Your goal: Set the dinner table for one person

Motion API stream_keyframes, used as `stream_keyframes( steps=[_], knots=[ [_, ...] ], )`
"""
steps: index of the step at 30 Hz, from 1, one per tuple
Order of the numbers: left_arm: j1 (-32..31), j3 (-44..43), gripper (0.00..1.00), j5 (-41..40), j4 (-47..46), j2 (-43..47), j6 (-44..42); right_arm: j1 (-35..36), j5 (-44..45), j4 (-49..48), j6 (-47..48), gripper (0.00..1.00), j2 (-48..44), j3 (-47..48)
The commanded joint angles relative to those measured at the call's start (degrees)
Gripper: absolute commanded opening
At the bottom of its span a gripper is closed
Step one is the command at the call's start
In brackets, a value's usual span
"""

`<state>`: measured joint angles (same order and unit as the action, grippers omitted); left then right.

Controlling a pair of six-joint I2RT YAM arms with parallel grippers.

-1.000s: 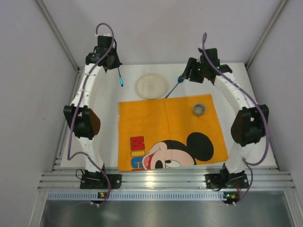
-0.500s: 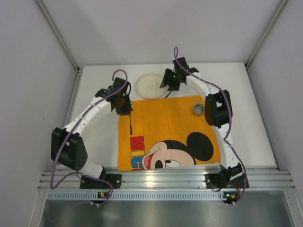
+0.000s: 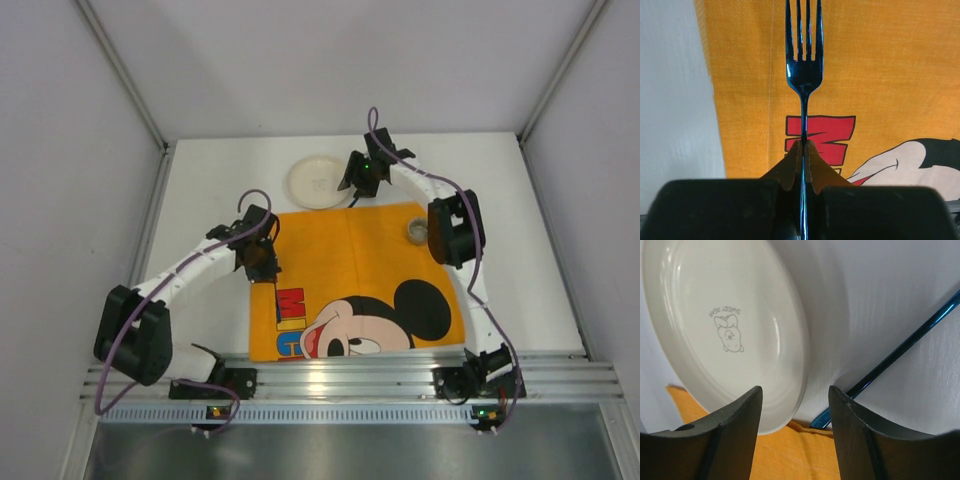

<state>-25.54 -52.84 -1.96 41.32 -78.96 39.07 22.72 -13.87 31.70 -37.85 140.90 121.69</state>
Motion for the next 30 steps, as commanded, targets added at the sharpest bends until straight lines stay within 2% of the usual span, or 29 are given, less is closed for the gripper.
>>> stream_keyframes(
  steps=[1,4,9,11,13,14,17,19,20,26,30],
  knots=[
    [-0.9,1.8,0.00,-1.5,-4.8,-1.2,0.0,0.0,1.9,-3.2,-3.0,0.55,1.3,3.1],
    [-0.9,3.0,0.00,-1.7,-5.5,-2.5,-0.5,0.2,2.7,-3.4,-4.0,0.53,2.4,4.3],
    [-1.2,4.6,0.34,-0.8,-6.4,-4.2,-0.7,0.6,5.0,-3.4,-5.4,0.43,3.2,4.7],
    [-1.2,4.5,0.41,-0.9,-6.3,-4.1,-0.6,0.8,6.1,-3.3,-5.4,0.35,3.4,4.8],
    [-1.2,4.1,0.53,-1.3,-5.6,-3.7,-0.6,1.3,7.4,-3.1,-5.3,0.30,3.5,5.0],
    [-1.2,3.7,0.57,-1.5,-5.3,-3.6,-0.6,1.4,7.7,-3.0,-5.1,0.23,3.6,5.1],
    [-1.2,2.0,0.67,-2.1,-3.7,-3.2,-0.9,1.6,8.2,-2.8,-5.2,0.11,3.9,5.6],
    [-1.2,0.2,0.70,-2.9,-2.8,-3.0,-1.0,1.5,8.0,-2.8,-6.0,0.07,4.1,6.1],
    [-1.2,-0.4,0.72,-3.1,-1.9,-2.8,-1.3,1.1,7.2,-2.8,-6.4,0.00,4.1,6.4],
    [-1.2,-6.4,0.75,-5.9,1.5,-2.4,-2.7,-0.3,4.3,-6.6,-7.5,0.00,0.7,7.5],
    [-1.1,-11.0,0.77,-8.1,3.6,-3.4,-4.3,-1.4,3.2,-7.2,-7.7,0.00,-7.1,4.6]
  ],
)
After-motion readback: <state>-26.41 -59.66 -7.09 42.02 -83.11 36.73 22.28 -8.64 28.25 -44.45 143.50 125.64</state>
